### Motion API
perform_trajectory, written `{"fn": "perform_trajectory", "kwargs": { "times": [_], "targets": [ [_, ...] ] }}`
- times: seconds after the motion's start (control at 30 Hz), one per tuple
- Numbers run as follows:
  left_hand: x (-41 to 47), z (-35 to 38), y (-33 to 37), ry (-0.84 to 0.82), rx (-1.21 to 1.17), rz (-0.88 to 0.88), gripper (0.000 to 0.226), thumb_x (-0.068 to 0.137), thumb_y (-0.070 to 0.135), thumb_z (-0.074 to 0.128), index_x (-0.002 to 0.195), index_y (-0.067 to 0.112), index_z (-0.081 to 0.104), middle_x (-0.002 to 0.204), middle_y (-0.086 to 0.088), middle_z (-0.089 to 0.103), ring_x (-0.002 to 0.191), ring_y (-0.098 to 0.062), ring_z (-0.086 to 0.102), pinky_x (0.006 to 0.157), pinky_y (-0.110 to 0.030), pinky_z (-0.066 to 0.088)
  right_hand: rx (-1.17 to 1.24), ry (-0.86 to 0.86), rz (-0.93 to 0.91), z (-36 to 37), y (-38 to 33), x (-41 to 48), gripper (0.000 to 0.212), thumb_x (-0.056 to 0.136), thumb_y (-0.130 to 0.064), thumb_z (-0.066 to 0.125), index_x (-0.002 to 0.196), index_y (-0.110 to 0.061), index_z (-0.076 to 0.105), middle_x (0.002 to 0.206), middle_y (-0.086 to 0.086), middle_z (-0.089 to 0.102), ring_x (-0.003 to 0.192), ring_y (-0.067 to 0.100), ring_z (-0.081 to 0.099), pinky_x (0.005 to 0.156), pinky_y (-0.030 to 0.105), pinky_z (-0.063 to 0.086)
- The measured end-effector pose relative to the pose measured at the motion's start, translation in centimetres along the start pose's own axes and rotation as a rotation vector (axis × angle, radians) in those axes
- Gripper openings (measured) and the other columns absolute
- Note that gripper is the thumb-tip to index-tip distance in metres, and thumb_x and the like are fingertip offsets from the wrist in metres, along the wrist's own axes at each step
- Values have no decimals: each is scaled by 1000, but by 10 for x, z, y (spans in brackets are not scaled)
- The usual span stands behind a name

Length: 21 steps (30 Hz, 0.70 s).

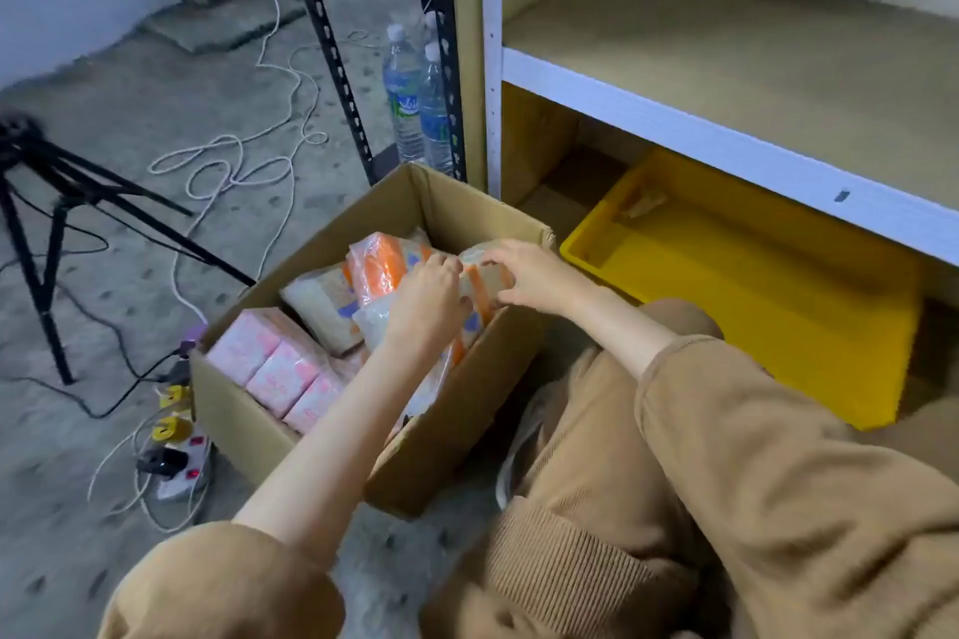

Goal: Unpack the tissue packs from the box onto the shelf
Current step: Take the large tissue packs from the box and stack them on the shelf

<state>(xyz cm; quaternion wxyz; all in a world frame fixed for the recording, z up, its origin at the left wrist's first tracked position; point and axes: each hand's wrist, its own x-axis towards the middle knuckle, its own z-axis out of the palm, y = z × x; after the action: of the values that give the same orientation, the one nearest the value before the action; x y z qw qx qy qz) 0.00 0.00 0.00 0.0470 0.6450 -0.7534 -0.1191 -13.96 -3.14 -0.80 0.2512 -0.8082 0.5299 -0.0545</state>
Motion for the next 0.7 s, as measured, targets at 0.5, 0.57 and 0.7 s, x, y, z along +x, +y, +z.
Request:
{"fn": "perform_trajectory", "kwargs": {
  "times": [0.5,0.57,0.7],
  "targets": [
    [18,28,-28,-160,38,-215,38,88,33,59,118,10,55,111,-10,65,99,-24,65,80,-32,53,-142,-328,-126,26,6,70,63,78,-12,72,135,-16,47,139,6,51,130,23,46,107,38,38],
    [14,31,-27,-143,77,-215,32,90,28,57,116,11,56,108,-10,66,95,-24,65,77,-33,53,-174,-293,-155,27,5,67,51,82,-12,67,130,-15,52,133,8,56,125,24,50,105,37,40],
    [8,34,-22,-73,104,-156,29,92,24,52,118,11,56,108,-11,65,95,-24,66,74,-32,53,-206,-235,-172,25,5,60,32,83,-14,65,114,-11,62,122,9,62,117,24,56,103,39,45]
  ]
}}
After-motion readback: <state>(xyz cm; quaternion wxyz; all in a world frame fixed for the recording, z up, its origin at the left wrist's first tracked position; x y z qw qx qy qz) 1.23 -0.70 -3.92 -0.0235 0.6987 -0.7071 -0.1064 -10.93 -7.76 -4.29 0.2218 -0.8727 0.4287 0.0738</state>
